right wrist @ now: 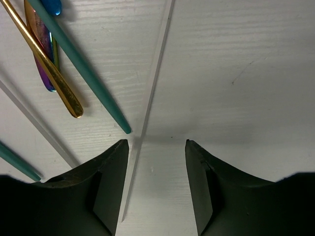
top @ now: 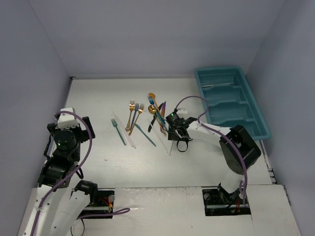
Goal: Sort the eating utensils into containers
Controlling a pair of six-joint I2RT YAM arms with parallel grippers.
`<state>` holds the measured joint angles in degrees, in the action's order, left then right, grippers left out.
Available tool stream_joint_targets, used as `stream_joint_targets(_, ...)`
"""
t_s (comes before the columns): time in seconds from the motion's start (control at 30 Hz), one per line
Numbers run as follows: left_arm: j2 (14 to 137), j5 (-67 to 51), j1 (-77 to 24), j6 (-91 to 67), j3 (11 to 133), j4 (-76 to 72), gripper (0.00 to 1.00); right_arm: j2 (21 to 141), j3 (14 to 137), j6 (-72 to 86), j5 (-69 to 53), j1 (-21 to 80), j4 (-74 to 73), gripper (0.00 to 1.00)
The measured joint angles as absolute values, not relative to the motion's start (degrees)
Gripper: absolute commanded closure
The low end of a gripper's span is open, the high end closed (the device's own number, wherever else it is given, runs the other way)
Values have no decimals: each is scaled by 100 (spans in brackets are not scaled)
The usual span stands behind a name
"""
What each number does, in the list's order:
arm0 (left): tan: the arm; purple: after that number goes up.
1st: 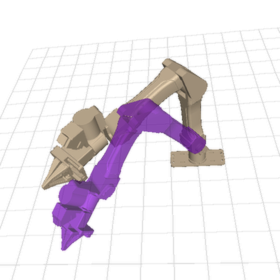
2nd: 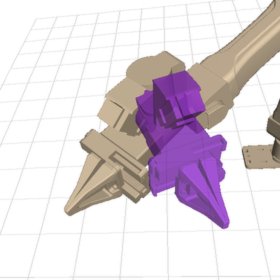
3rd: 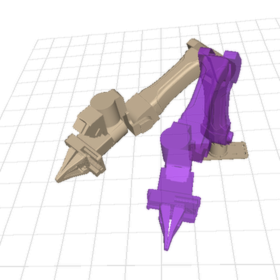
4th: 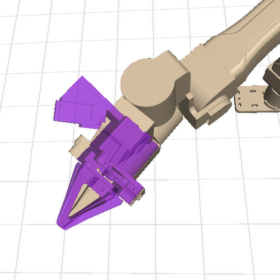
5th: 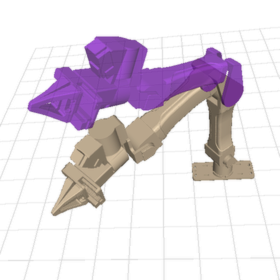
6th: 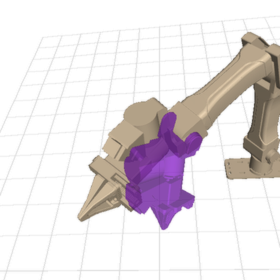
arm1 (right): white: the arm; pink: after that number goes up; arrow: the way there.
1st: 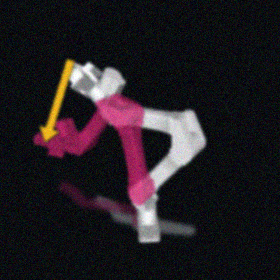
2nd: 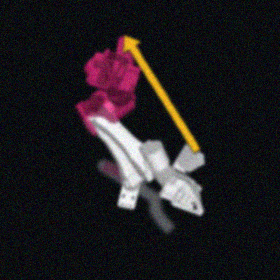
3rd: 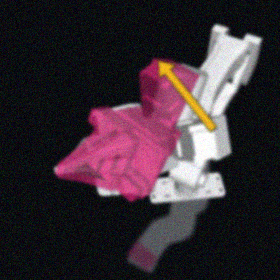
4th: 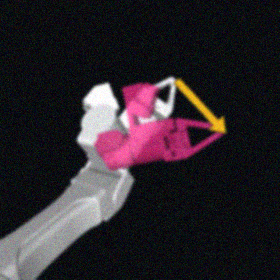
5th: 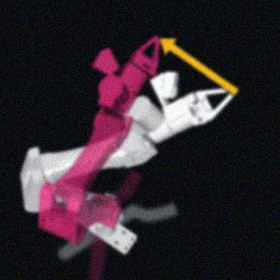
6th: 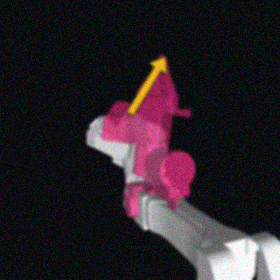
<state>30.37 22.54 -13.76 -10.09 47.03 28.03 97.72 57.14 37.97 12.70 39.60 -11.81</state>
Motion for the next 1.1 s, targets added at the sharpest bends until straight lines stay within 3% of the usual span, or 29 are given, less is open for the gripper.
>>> stream_joint_targets(0.4,3037,2252,-1376,-1009,4703,2803,10,10012,5725,3907,1283,4060,-1129,59)
stream_joint_targets(0.53,3037,2252,-1376,-1009,4703,2803,10,10012,5711,3902,1338,4060,-1111,70)
stream_joint_targets(0.8,3037,2252,-1376,-1009,4703,2803,10,9987,5625,3886,1449,4047,-970,99)
stream_joint_targets(1.1,3037,2252,-1376,-1009,4703,2803,10,9900,5581,3874,1505,3849,-1026,100)
